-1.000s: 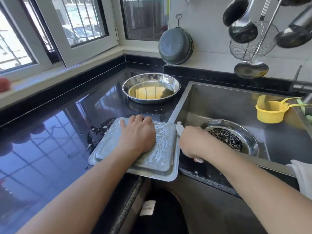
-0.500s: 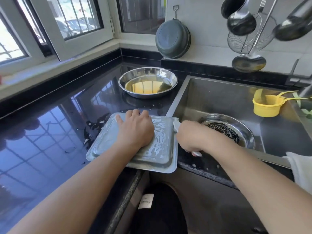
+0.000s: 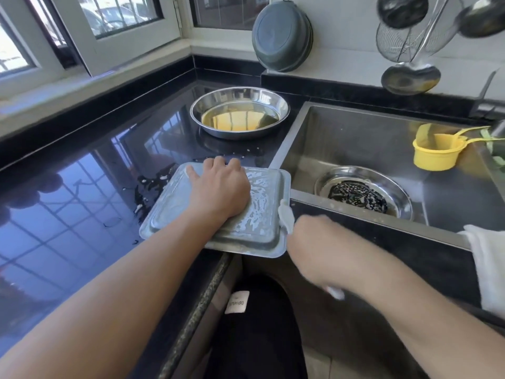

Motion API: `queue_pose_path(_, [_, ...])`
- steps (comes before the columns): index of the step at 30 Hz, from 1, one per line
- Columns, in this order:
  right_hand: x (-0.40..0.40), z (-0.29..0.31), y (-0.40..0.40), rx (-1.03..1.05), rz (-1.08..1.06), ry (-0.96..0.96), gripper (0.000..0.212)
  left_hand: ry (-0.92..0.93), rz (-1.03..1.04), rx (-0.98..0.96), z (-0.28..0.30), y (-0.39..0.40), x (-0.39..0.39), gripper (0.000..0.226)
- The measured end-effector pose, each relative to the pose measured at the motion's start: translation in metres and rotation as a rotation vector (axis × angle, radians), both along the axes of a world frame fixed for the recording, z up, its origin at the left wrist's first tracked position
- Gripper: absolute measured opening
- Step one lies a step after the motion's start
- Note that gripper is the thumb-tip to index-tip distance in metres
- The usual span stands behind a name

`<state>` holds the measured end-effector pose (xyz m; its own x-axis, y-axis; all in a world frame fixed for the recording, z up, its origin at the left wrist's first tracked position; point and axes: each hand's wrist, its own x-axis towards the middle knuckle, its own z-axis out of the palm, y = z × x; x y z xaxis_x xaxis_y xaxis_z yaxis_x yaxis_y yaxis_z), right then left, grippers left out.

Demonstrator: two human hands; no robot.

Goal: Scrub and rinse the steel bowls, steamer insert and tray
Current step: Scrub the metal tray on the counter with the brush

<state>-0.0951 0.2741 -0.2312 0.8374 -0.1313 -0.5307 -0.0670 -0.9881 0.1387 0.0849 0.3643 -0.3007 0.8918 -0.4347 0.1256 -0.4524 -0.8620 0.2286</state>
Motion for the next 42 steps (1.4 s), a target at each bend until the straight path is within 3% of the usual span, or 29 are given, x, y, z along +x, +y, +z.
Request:
queue_pose_path(3, [-0.038, -0.013, 0.004, 0.150, -0.063, -0.128, 0.014, -0.014, 0.000, -0.008, -0.001, 0.001, 0.000, 0.034])
queue_pose_path(6, [-0.037, -0.004, -0.028, 0.141, -0.214, -0.204, 0.038, -0.004, -0.010, 0.004, 0.001, 0.001, -0.001, 0.036])
queue_pose_path(14, [-0.025, 0.004, -0.059, -0.018, 0.104, -0.330, 0.038, -0.019, 0.000, 0.007, 0.001, -0.001, -0.001, 0.035])
queue_pose_path(17, [-0.021, -0.004, -0.067, 0.013, 0.125, -0.398, 0.031, -0.012, -0.001, 0.009, 0.001, 0.000, -0.002, 0.035])
queue_pose_path(26, [-0.016, -0.013, -0.063, 0.004, 0.259, -0.477, 0.040, 0.001, -0.001, 0.005, 0.002, 0.000, -0.001, 0.034])
queue_pose_path(30, [-0.026, -0.014, -0.062, 0.067, 0.158, -0.469, 0.043, 0.008, -0.002, 0.012, 0.003, 0.000, -0.002, 0.032])
queue_pose_path(35, [-0.022, -0.020, -0.027, 0.153, 0.182, -0.584, 0.038, 0.007, -0.007, 0.018, 0.003, 0.001, -0.002, 0.035])
queue_pose_path(42, [-0.039, -0.010, -0.085, 0.142, 0.007, -0.566, 0.037, -0.006, -0.020, 0.047, 0.005, 0.001, -0.003, 0.043])
